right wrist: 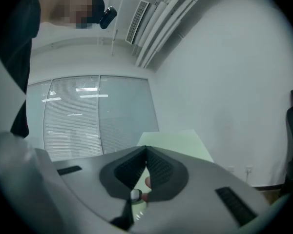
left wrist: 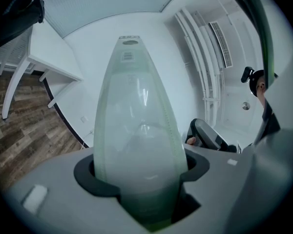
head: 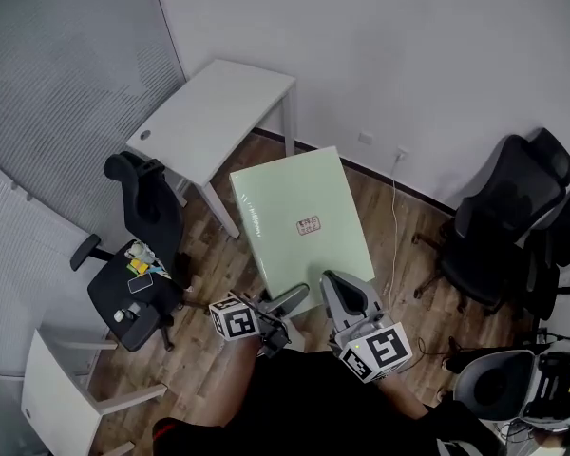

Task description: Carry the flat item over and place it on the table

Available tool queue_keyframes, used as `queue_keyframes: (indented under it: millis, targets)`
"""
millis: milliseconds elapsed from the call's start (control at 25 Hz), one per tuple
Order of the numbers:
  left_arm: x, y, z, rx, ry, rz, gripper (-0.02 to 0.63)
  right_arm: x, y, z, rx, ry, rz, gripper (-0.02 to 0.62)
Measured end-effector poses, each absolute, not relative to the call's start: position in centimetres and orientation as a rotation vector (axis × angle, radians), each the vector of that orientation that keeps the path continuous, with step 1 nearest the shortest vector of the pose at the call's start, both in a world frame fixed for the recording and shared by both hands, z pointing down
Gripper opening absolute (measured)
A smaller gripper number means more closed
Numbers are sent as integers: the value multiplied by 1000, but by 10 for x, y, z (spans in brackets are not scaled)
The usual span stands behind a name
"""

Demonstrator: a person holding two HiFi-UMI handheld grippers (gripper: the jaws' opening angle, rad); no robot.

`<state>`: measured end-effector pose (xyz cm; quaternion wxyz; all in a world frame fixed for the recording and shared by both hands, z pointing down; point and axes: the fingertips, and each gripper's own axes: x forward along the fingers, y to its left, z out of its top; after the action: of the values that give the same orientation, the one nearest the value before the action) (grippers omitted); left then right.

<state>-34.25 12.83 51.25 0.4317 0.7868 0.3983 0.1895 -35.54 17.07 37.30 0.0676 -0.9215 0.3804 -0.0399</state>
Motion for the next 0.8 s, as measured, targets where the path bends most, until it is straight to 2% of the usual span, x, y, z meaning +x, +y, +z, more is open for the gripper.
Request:
queue_keyframes:
  millis: [360, 800]
  targets:
    - [-268, 83, 514, 1939, 955, 450, 318, -289, 132, 371, -2799, 1174, -114, -1]
    - [-221, 72, 512, 1945, 1007, 479, 319, -242, 102, 374, -2795, 1192, -109, 0]
